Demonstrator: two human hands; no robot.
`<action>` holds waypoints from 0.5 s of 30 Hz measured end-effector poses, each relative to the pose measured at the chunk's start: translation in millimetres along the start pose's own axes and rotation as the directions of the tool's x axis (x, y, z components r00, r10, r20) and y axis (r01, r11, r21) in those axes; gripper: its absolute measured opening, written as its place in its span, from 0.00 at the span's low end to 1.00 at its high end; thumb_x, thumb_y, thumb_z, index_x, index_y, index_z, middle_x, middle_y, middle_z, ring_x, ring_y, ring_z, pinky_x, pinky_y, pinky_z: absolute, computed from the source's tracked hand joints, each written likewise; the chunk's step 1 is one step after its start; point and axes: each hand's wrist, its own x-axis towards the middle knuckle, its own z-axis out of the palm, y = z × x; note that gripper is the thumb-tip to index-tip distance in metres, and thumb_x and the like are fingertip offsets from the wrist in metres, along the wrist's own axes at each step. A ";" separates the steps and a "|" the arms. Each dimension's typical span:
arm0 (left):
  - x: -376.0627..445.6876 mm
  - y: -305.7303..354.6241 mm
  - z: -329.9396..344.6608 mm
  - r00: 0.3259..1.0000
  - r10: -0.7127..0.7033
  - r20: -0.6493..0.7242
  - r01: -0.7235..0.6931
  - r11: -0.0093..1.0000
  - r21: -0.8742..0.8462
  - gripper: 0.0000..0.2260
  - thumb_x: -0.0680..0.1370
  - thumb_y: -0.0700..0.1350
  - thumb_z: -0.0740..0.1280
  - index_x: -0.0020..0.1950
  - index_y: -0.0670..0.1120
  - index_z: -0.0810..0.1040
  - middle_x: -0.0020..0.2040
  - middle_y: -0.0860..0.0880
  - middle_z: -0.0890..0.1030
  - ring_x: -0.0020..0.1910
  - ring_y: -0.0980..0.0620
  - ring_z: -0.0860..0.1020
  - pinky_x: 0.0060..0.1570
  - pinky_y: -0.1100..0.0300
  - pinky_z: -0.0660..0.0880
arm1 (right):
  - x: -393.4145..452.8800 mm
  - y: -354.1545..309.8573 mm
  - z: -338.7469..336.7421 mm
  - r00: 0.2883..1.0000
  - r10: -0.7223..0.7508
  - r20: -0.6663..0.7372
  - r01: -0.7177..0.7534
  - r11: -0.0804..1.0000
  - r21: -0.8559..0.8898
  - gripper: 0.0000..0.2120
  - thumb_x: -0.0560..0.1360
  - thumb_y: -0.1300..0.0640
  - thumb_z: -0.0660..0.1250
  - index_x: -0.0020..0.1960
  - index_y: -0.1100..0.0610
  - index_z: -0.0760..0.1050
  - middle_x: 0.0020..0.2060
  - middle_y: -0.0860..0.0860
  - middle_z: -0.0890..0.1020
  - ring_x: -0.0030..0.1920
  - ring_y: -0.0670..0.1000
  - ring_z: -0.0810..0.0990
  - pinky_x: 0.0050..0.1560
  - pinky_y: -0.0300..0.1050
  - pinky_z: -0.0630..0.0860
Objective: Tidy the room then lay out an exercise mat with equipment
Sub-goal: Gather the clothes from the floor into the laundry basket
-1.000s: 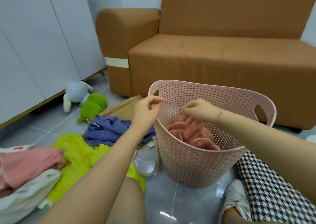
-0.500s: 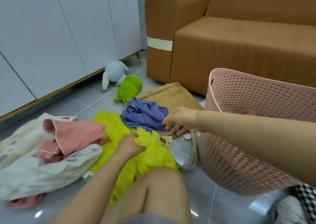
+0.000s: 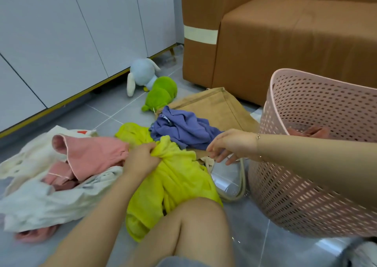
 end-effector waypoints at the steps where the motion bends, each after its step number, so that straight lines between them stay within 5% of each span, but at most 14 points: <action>1: 1.1 6.7 -14.4 0.998 0.038 -0.040 -0.038 0.999 -0.005 0.04 0.69 0.45 0.69 0.38 0.49 0.74 0.39 0.44 0.80 0.44 0.42 0.78 0.36 0.56 0.63 | 1.0 -0.5 -3.3 1.000 0.012 -0.014 -0.012 0.999 0.032 0.10 0.79 0.59 0.60 0.57 0.60 0.76 0.49 0.54 0.80 0.44 0.50 0.79 0.43 0.42 0.77; 6: -2.1 51.6 -61.6 0.976 0.159 -0.150 -0.160 0.987 0.000 0.07 0.66 0.51 0.64 0.35 0.48 0.73 0.39 0.45 0.80 0.44 0.43 0.78 0.35 0.55 0.64 | -10.0 -7.7 -17.2 0.998 0.002 0.061 -0.014 0.979 0.204 0.19 0.79 0.62 0.58 0.70 0.62 0.67 0.43 0.50 0.77 0.36 0.47 0.73 0.36 0.36 0.73; 10: -11.3 102.0 -79.1 0.941 0.285 -0.180 -0.269 0.957 0.108 0.14 0.68 0.53 0.62 0.44 0.45 0.79 0.40 0.47 0.81 0.42 0.45 0.76 0.37 0.55 0.67 | -28.5 -11.0 -27.6 0.993 -0.119 0.013 0.113 0.964 0.242 0.19 0.78 0.67 0.62 0.68 0.59 0.69 0.57 0.59 0.78 0.51 0.54 0.79 0.51 0.48 0.78; 15: -7.1 179.7 -96.4 0.927 0.372 -0.043 -0.344 0.891 0.296 0.07 0.74 0.42 0.66 0.36 0.50 0.72 0.33 0.52 0.72 0.38 0.50 0.72 0.31 0.58 0.65 | -52.8 -18.4 -41.2 0.977 -0.210 0.042 0.194 0.951 0.241 0.30 0.73 0.74 0.64 0.70 0.53 0.64 0.63 0.60 0.73 0.60 0.56 0.74 0.52 0.48 0.77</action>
